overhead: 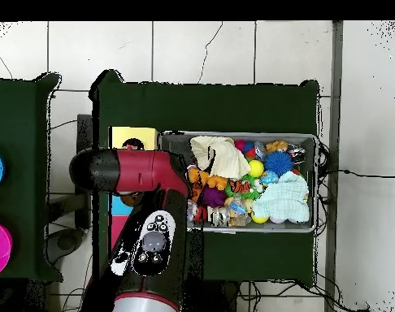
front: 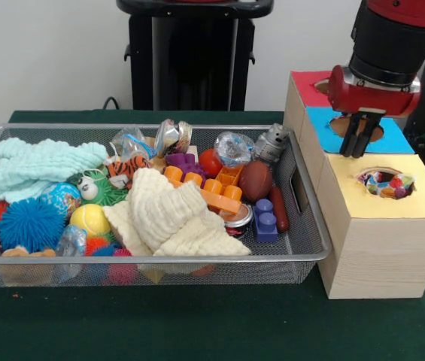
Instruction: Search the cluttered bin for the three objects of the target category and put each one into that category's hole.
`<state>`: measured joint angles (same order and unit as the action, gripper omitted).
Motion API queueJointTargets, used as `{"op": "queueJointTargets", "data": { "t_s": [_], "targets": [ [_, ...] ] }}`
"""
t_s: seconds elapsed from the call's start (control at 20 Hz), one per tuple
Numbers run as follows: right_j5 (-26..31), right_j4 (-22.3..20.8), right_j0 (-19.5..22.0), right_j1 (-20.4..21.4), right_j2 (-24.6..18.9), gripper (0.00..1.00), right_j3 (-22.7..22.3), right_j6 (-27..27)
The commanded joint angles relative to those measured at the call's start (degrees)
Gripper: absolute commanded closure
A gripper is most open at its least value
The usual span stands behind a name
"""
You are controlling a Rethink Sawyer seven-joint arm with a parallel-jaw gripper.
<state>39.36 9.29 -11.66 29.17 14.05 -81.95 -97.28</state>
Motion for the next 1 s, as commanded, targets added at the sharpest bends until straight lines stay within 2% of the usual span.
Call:
{"op": "queueJointTargets", "data": {
  "t_s": [0.05, 0.2, 0.3, 0.45, 0.5, 0.55, 0.75, 0.85, 1.0],
  "targets": [
    [-6.7, 3.0, 1.6, -3.2, -6.8, 1.00, -7.1, -12.5],
    [-5.1, 3.9, 1.3, -3.2, -7.0, 1.00, -5.3, -12.2],
    [-2.9, 3.6, 0.1, -3.2, -5.4, 1.00, -3.0, -12.9],
    [3.9, 3.3, -0.3, -2.6, -4.2, 1.00, 1.6, -12.7],
    [6.4, 3.4, 0.1, -3.4, -4.3, 1.00, 4.7, -12.3],
    [7.4, 3.4, 0.4, -3.0, -4.6, 1.00, 5.4, -11.9],
    [6.1, 3.5, 1.4, -3.1, -5.9, 1.00, 6.8, -10.2],
    [6.1, 3.1, 1.0, -3.9, -5.4, 1.00, 9.0, -10.3],
    [8.7, 2.0, 0.4, -4.1, -4.1, 1.00, 11.6, -10.3]
  ]
}}
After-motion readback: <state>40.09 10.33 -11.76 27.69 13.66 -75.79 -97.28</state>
